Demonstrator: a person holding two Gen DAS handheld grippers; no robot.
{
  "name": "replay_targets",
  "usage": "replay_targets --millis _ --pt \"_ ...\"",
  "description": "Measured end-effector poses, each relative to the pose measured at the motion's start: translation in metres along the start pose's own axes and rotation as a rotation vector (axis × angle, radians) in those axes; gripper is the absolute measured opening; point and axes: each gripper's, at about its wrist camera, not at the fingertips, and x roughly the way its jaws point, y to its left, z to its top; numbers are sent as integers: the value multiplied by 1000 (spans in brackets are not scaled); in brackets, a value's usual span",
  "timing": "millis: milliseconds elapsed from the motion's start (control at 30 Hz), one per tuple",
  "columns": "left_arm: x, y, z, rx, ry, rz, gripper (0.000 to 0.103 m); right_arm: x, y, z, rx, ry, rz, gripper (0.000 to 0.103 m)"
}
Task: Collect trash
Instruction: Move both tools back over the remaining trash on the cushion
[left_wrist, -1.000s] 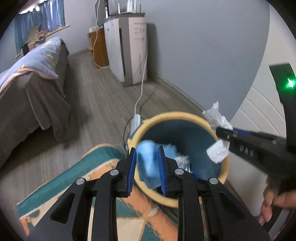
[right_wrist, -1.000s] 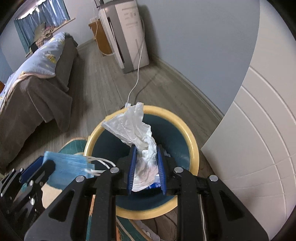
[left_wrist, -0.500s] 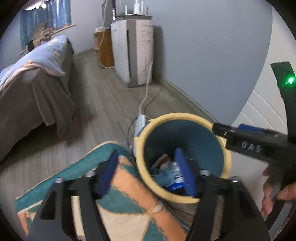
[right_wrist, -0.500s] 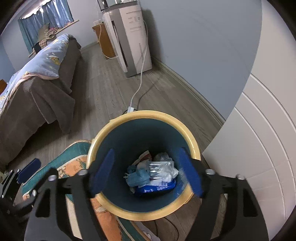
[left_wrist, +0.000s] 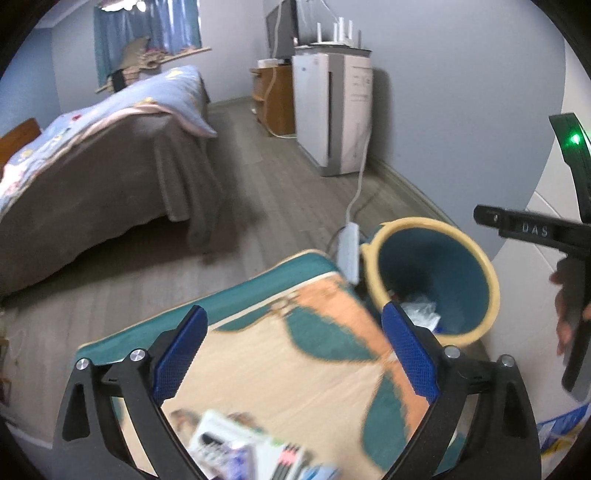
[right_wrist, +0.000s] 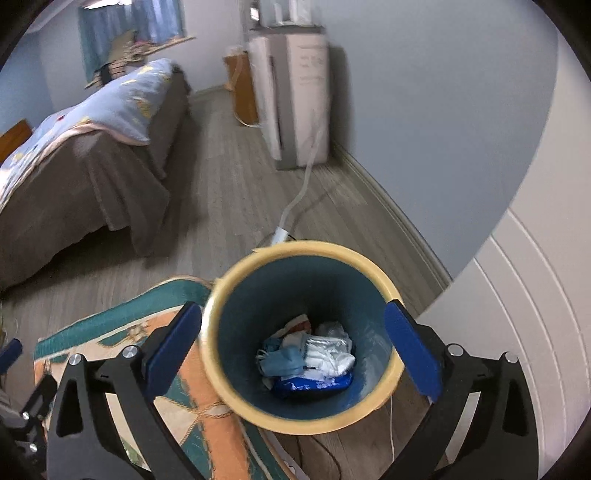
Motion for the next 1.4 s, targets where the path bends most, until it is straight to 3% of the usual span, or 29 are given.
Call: replay_targets --millis 200,367,533,733,1033,1400 --pt "-46 38 -28 -11 -3 58 95 -31 52 -15 -150 -44 71 97" --pt "-72 68 -49 -27 8 105 95 -44 90 -35 -221 -17 129 97" --pt "-79 92 -76 -41 27 140 96 -52 114 -59 -232 23 174 97" --pt "-68 110 -110 -38 91 191 96 -46 131 -93 -214 109 169 97" --pt "-65 129 -109 -137 55 145 96 -18 167 -146 -240 260 174 97" --pt "-72 144 -108 -161 46 144 96 10 188 -199 -293 421 208 97"
